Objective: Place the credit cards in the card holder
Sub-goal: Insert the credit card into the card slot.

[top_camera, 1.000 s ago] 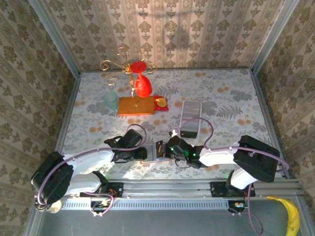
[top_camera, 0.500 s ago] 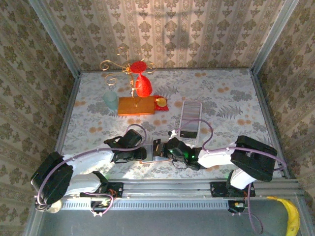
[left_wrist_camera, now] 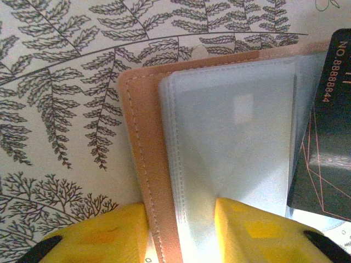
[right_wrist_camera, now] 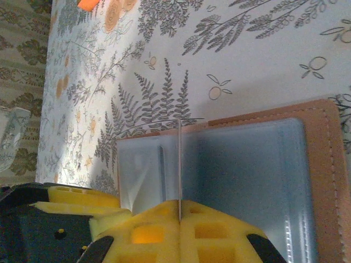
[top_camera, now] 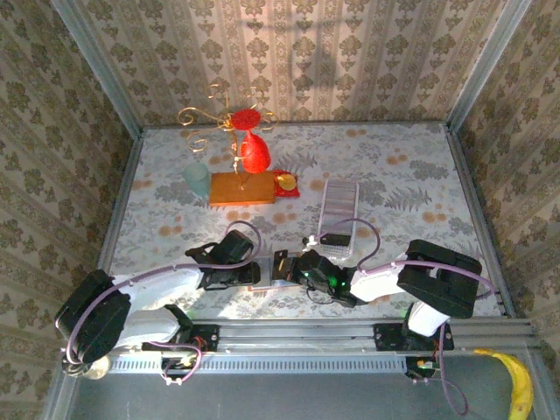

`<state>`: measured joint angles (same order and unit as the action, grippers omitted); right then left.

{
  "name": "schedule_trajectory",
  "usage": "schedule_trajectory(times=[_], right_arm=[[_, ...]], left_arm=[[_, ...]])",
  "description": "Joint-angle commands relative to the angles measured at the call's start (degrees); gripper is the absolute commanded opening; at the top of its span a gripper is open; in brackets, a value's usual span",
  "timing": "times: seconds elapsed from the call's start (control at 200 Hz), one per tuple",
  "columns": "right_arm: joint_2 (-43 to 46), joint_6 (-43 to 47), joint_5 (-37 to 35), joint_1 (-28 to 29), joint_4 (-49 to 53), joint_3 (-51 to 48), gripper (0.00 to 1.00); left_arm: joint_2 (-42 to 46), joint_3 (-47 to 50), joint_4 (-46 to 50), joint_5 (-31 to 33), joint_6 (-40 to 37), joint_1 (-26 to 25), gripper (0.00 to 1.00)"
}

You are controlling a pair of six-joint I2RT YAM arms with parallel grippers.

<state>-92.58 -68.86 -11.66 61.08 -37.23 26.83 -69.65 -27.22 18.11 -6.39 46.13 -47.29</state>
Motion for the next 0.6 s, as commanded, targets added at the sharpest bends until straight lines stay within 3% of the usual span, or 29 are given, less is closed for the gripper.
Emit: schedule_trajectory(times=[0.0, 0.3, 0.595], right_arm=[[0.2, -1.3, -3.1, 0.5, -1.2, -0.9, 0.0], [0.5, -2.0, -4.6, 0.6, -7.3, -2.6, 0.0], [1.0, -1.7, -5.6, 0.6, -5.3, -2.6, 0.0]], left_arm=[[-3.3, 2.8, -3.2, -1.2, 0.5, -1.1, 0.36], [-3.0, 3.1, -2.9, -1.4, 0.5, -1.1, 0.32], [-2.3, 3.6, -2.4, -1.4, 0.7, -1.1, 0.31]])
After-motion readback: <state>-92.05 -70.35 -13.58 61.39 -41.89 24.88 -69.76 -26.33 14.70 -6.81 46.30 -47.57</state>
